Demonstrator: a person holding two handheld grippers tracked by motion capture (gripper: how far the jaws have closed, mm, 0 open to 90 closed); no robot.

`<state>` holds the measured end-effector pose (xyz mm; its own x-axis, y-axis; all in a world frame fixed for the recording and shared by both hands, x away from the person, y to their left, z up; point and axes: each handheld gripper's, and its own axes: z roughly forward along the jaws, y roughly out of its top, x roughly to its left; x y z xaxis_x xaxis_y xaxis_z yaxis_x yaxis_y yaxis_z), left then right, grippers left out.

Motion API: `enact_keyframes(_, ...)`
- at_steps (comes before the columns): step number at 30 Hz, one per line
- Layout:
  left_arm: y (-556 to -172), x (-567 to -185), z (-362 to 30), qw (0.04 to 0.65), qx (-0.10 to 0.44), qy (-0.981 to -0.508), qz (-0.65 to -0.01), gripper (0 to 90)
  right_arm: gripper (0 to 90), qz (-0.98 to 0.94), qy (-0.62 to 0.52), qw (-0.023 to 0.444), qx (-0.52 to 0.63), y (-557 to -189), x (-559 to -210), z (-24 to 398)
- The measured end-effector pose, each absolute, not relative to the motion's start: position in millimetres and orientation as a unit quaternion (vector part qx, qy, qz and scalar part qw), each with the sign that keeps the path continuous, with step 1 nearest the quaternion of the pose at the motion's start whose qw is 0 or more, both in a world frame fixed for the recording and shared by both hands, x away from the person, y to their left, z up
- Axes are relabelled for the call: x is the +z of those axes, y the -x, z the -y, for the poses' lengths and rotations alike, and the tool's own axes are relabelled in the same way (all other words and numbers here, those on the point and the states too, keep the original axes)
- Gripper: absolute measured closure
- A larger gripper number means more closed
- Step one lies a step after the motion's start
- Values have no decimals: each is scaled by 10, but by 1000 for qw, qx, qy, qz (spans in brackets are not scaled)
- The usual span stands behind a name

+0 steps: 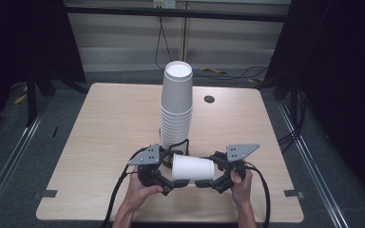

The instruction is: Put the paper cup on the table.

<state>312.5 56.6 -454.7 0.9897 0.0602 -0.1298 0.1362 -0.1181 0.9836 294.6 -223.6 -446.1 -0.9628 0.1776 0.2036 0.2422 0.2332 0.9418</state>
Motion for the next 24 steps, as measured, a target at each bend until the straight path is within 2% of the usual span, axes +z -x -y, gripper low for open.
enact_keyframes(7,-3125,-4527,-576,655,-45,-752,-61,87,220,786,129,30,-603,-2933,-4482,2258)
enact_keyframes(13,-3104,-4457,-593,636,-30,-769,-50,94,214,786,124,29,-605,-2916,-4496,2244)
enact_keyframes(17,-3084,-4425,-617,629,-20,-776,-52,96,188,783,131,16,-607,-2899,-4492,2250)
enact_keyframes(19,-3078,-4411,-635,623,-15,-780,-53,96,143,781,137,7,-609,-2889,-4494,2270)
enact_keyframes(24,-3079,-4395,-693,621,-6,-781,-70,96,137,769,163,-3,-619,-2848,-4513,2341)
